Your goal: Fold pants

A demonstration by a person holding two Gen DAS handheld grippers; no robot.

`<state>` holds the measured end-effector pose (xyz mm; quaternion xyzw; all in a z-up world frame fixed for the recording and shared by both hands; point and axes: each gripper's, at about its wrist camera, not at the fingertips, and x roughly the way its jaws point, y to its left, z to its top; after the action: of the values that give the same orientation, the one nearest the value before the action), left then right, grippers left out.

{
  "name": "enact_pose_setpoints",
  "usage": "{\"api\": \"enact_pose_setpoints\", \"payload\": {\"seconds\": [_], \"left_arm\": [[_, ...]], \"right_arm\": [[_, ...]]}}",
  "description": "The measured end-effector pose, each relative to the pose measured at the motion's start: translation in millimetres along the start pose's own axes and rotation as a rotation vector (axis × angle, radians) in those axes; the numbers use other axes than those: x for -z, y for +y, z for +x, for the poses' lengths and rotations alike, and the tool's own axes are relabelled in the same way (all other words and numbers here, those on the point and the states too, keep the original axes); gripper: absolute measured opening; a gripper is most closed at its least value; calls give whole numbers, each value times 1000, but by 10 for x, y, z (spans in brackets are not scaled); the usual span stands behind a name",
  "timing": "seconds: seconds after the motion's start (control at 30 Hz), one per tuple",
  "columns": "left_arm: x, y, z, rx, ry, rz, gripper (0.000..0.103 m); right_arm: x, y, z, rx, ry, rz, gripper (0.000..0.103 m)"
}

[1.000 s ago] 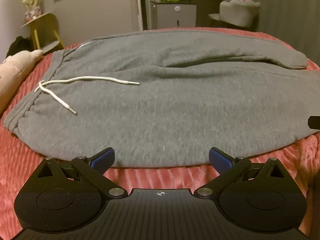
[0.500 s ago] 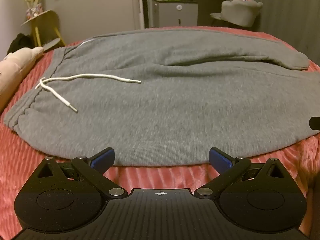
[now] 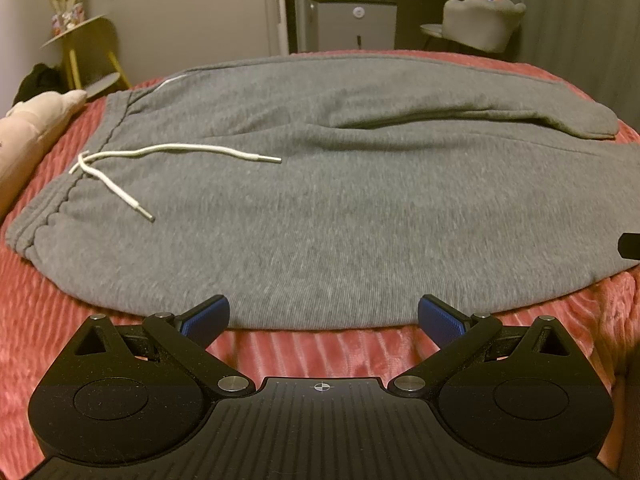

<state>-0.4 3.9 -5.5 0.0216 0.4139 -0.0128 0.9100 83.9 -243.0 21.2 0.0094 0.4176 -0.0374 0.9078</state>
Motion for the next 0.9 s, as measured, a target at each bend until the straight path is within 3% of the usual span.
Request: {"api": "enact_pose_setpoints", "payload": {"seconds": [0.9], "left_arm": [[-8,12,11,1,20,-14,103]], "right_arm": [[-6,-2,25,-14,7,18,99]]}}
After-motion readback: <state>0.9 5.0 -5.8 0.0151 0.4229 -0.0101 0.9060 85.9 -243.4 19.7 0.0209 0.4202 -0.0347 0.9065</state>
